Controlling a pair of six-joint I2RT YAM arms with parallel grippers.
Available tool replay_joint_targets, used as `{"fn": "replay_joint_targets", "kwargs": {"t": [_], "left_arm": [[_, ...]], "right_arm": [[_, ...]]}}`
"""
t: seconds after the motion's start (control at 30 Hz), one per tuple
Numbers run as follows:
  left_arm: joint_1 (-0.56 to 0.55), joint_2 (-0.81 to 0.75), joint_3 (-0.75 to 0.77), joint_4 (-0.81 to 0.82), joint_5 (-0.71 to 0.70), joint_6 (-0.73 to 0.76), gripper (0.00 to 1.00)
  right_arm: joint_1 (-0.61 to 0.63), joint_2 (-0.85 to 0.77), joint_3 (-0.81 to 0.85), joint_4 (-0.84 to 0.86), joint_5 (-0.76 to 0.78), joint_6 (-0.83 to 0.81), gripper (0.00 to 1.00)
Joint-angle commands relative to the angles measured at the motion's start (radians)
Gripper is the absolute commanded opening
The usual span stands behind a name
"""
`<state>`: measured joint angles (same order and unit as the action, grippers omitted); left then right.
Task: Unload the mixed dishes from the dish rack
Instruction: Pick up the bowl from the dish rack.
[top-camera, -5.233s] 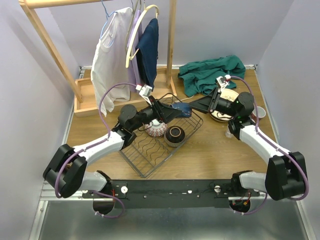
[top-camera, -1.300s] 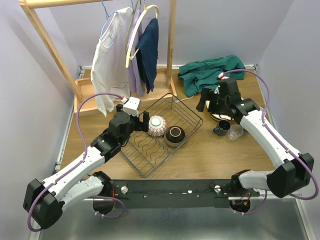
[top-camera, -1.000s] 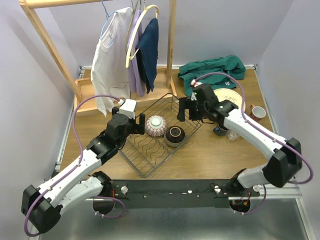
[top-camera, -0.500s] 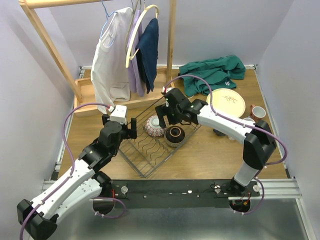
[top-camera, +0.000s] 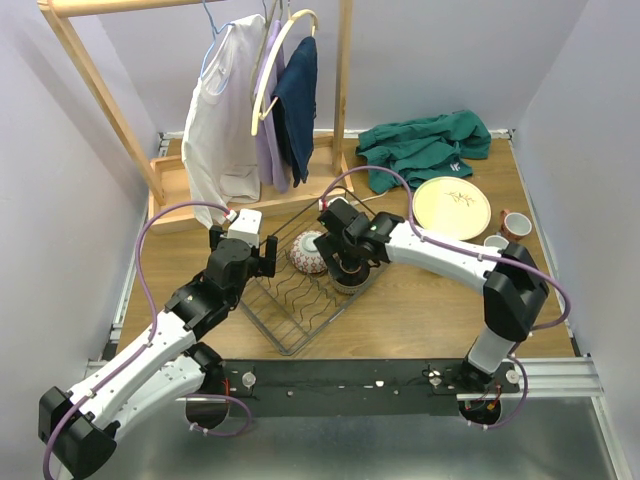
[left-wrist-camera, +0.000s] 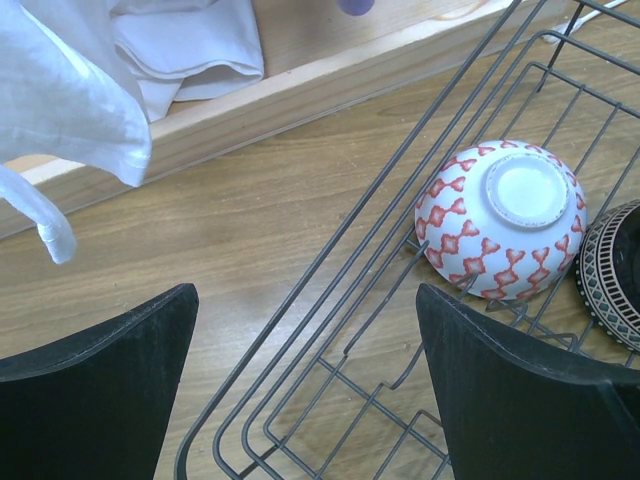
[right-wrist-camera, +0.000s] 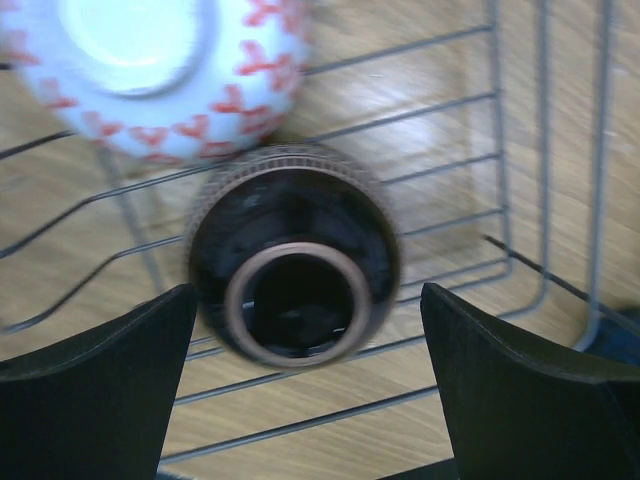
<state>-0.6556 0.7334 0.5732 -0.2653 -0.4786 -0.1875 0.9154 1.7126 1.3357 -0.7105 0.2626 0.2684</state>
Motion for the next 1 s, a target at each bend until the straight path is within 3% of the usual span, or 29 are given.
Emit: {"fn": "replay_joint_targets", "kwargs": {"t": [0.0, 0.4, 0.53, 0.73, 0.97], "left_arm": [[0.004, -0.002, 0.005, 0.031, -0.015, 0.017, 0.99], [0.005, -0.011, 0.005, 0.026, -0.020, 0.025, 0.99], [0.004, -0.015, 0.005, 0.024, -0.022, 0.026, 0.99], [0.005, -0.014, 0.005, 0.028, -0.018, 0.025, 0.99], [0.005, -0.012, 0.005, 0.026, -0.022, 0.020, 0.99]], "right_arm": [[-0.001, 0.036, -0.029, -0.032, 0.185, -0.024, 1.00], [-0.058, 0.099, 0.022, 0.032, 0.340, -0.087, 1.00], [-0.058, 0.114, 0.103, -0.044, 0.328, -0.080, 1.00], [0.029, 0.047, 0.115, -0.069, 0.271, -0.084, 1.00], [0.076, 0.090, 0.083, -0.086, 0.332, -0.083, 1.00]]}}
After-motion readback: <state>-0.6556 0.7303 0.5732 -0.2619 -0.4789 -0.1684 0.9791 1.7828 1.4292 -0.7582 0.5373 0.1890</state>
